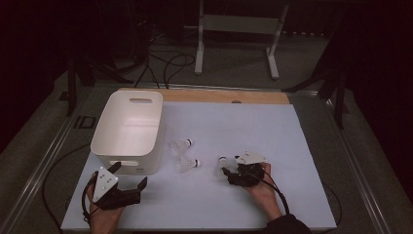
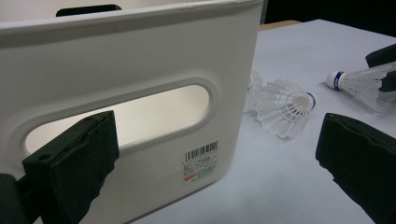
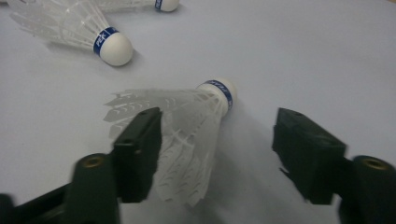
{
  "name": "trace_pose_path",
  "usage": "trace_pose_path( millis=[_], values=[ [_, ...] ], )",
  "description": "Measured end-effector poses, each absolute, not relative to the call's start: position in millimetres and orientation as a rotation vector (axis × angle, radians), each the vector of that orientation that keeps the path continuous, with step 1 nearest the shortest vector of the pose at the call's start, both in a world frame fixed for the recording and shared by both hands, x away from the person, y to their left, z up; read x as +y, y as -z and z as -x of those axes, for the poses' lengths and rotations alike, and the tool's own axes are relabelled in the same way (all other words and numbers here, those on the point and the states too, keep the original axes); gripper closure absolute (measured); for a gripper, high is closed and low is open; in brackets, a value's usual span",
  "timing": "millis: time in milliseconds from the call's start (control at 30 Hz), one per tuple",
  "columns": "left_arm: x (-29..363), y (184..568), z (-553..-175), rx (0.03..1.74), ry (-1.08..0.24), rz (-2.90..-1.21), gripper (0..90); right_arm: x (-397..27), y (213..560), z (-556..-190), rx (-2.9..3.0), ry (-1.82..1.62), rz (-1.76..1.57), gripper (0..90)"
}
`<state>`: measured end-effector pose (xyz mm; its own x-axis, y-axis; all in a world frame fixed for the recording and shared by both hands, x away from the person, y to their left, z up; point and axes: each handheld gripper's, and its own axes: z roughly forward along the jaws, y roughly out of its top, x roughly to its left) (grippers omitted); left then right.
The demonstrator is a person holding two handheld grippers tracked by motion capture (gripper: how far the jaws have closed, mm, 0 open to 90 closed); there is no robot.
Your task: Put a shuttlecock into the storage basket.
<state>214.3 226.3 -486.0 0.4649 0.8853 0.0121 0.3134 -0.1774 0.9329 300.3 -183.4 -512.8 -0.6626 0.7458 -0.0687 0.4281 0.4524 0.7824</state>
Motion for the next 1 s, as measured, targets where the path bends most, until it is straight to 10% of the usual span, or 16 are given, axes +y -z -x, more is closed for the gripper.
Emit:
trace_pose_path(
  millis=[1000],
  values=[
    [226.5, 485.8, -214.3, 1.033, -0.729, -1.724, 0.0, -184.0, 515.9, -305.8, 2.339, -1.072, -1.001, 87.0]
  ],
)
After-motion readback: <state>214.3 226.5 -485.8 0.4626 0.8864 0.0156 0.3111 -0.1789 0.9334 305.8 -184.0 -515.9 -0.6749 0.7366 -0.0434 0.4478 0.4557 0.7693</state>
